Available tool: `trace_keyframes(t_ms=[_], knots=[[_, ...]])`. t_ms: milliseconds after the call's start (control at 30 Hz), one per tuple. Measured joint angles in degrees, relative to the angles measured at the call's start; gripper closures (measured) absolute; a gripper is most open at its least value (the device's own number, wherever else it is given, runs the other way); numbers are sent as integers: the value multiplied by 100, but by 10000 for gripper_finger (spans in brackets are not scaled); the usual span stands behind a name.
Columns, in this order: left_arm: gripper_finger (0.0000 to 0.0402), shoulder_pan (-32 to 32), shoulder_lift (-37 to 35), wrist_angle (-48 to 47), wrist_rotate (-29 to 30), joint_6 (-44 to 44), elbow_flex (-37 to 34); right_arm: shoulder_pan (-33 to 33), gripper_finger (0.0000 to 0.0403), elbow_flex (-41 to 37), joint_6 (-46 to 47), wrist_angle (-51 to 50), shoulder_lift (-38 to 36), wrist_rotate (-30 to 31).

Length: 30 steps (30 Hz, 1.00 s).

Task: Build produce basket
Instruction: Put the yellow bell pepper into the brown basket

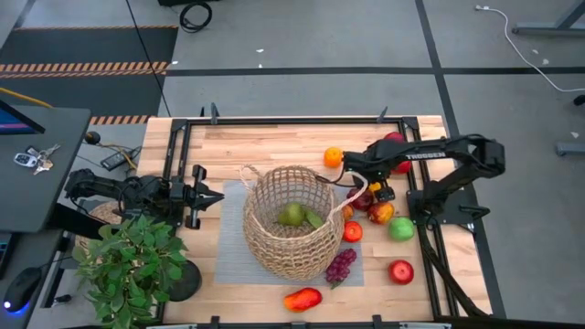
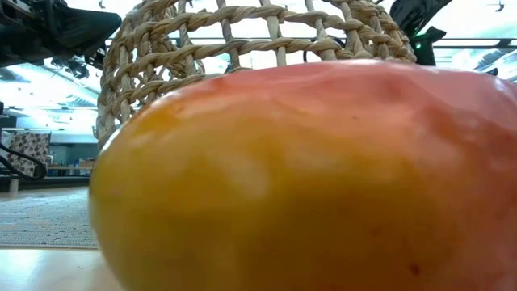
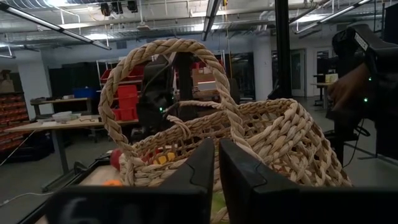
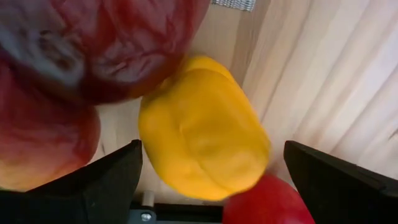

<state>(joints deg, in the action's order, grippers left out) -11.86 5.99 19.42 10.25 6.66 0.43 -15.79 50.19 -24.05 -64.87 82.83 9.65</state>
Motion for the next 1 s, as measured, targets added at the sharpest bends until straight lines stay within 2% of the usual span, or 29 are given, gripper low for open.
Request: trace_keyframes(t_ms=[267, 467, 567, 700, 1000], knots=[[372, 0, -1, -2, 0, 0, 0, -16, 14, 2, -15, 36, 559, 24], [366, 0, -1, 0, -1, 0, 0, -16, 58, 11, 9, 12, 703, 85], [369, 0, -1, 0, -1, 0, 0, -20, 77, -4, 180, 32, 600, 85], [375, 0, -1, 0, -1, 0, 0, -25, 80, 113, 549, -270, 352, 180], [368, 0, 0, -1, 0, 0, 0, -98, 77, 1156, 1379, -870, -253, 756]])
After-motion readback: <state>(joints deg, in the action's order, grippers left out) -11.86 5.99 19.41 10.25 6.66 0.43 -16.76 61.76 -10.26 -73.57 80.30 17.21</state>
